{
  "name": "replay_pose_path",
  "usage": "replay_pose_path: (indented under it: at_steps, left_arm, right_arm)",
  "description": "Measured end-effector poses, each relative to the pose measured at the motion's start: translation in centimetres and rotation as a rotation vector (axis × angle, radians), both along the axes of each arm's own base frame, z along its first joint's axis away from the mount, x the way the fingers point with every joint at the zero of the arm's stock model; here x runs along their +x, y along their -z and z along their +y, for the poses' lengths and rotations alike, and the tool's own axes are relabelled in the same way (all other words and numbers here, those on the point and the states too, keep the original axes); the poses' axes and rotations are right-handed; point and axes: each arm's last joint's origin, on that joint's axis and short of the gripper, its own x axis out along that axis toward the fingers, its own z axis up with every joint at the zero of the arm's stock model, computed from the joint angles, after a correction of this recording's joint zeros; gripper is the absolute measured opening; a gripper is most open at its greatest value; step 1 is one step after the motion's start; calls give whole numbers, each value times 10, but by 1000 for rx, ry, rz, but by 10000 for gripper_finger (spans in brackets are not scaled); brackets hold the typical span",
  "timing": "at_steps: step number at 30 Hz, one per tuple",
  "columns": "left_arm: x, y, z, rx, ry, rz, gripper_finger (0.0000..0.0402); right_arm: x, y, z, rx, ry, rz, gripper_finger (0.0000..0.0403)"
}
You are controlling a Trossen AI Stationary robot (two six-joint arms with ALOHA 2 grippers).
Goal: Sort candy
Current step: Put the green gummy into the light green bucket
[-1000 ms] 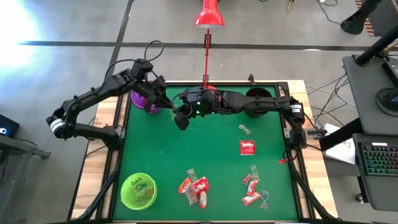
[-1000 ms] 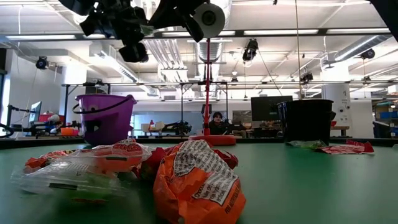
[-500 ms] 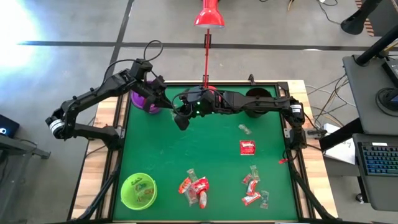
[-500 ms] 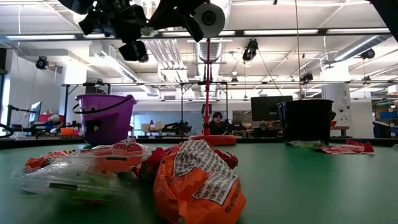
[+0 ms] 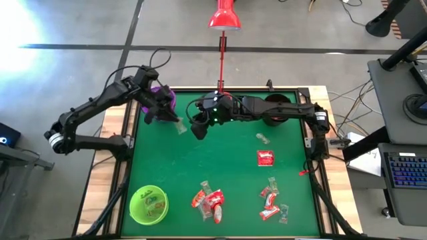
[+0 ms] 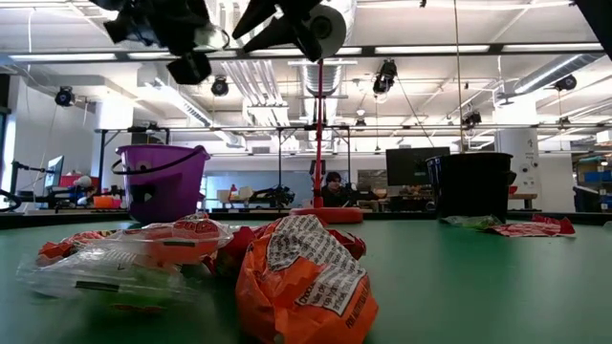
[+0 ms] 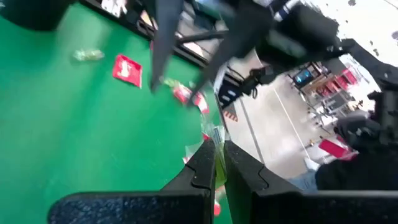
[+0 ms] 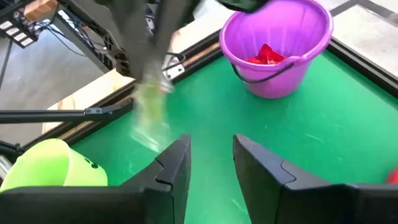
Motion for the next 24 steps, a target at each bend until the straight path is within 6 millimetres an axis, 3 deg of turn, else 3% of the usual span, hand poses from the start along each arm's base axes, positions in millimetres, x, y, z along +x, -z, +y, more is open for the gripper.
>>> replay_pose_path:
  at_steps: [7,16,24]
  left_arm:
    - [-26,-10,-27,41,-18,65,1]
    - [-62,-22,-81,34,35,171,1]
    - [-92,-33,-113,-144,44,212,1]
  right_arm:
    - [-13,-5,4,37,-44,69,123]
    - [-33,4,6,63,-42,278,113]
    - [-39,9,6,41,-70,362,98]
